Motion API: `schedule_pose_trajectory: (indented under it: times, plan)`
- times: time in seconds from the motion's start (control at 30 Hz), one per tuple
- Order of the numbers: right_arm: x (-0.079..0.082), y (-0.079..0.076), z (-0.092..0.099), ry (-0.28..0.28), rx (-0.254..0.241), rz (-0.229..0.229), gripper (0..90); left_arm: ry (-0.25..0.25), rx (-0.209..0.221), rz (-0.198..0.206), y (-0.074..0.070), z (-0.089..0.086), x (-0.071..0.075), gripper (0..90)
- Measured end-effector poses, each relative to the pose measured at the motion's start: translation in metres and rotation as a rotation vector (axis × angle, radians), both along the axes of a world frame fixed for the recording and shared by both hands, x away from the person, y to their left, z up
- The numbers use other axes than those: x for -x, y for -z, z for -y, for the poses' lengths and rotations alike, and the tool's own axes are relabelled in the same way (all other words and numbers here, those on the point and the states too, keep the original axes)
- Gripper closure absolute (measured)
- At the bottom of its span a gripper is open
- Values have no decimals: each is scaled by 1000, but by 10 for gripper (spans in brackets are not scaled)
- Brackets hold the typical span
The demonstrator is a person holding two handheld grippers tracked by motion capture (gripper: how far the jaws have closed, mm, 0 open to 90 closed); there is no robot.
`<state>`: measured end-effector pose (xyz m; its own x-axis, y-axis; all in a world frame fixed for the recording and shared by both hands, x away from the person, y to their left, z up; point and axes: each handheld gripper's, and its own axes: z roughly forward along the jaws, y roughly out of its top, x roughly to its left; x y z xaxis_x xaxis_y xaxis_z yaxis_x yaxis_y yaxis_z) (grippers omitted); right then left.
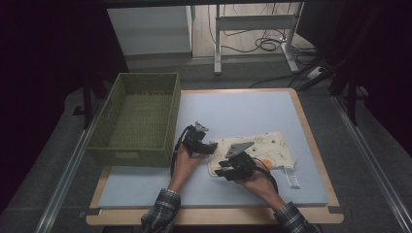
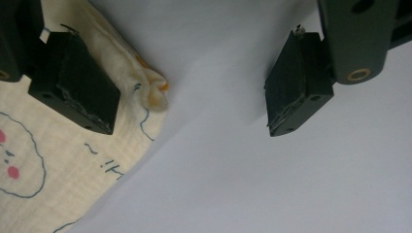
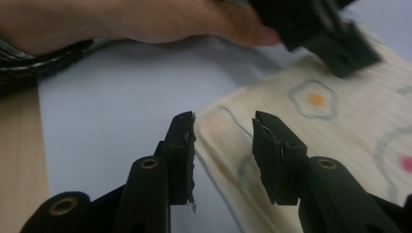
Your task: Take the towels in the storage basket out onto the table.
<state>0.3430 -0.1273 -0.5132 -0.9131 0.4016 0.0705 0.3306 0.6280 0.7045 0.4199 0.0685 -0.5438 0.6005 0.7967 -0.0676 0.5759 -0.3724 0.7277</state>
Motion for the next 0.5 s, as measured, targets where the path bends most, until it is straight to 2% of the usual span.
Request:
schedule_pose_trajectory:
  times: [0.13,0.23,0.3,0.4,0.43,0.47,0.5]
  plan:
    - [3,5,-19,-26,21,0,596,-2,3,1,0,0,0,204]
    - [4,10,-28,-22,49,5,591,-5,5,2,0,0,0,205]
    - [8,13,-32,-2,84,42,643,-18,6,7,0,-1,0,236]
    - [12,13,-32,12,114,83,731,-36,19,10,-1,-3,1,336]
    - [12,12,-32,19,116,85,758,-19,17,16,-1,-3,1,357]
    - [12,12,-31,24,116,83,794,17,20,24,-1,-3,2,423]
    - [12,12,-31,28,122,88,818,50,26,23,-2,-1,4,532]
